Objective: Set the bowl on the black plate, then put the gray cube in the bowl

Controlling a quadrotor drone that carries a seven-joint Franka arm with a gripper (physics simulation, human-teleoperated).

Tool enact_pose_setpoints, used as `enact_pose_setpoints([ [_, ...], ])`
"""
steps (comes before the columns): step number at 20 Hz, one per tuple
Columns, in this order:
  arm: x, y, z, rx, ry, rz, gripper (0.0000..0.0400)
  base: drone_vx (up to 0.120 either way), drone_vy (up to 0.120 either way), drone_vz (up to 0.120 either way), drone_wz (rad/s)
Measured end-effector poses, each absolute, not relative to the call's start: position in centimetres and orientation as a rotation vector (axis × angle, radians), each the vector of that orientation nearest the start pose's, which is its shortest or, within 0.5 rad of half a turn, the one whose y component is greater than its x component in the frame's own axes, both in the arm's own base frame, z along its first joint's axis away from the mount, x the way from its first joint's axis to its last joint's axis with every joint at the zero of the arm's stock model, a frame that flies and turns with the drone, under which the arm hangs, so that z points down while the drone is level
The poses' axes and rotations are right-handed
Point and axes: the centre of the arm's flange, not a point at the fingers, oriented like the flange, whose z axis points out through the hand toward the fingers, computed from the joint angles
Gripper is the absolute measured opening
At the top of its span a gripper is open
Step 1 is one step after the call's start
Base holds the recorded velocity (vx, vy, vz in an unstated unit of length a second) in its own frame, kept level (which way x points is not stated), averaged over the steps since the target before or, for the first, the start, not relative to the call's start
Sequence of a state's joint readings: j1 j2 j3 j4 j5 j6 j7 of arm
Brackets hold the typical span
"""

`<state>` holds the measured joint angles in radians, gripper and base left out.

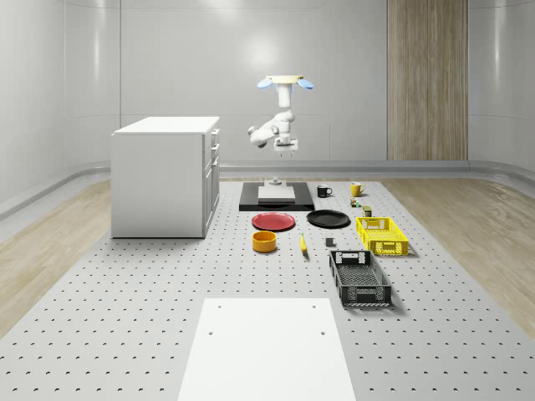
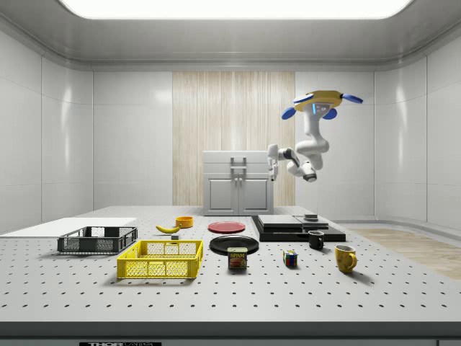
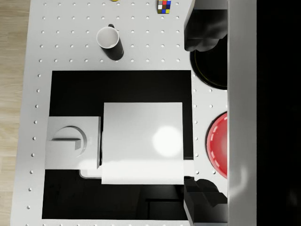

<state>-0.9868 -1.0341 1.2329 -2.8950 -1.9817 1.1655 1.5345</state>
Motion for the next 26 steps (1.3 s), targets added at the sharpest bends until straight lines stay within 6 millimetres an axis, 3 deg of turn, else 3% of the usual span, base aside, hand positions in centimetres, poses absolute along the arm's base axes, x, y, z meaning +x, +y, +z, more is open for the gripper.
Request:
enact_pose_setpoints([
  [6,30.68,0.16,49.09,0.018,-0.010,0.784,0.0400,0.120,0.000,-0.120,0.000],
  [9,30.68,0.08,49.08,0.011,-0.007,0.784,0.0400,0.120,-0.120,-0.107,0.000],
  [14,30.68,0.02,49.08,0.005,-0.004,0.784,0.0400,0.120,-0.104,0.000,0.000],
  [26,30.68,-0.01,49.08,0.001,-0.002,0.784,0.0400,0.120,0.000,0.000,0.000],
])
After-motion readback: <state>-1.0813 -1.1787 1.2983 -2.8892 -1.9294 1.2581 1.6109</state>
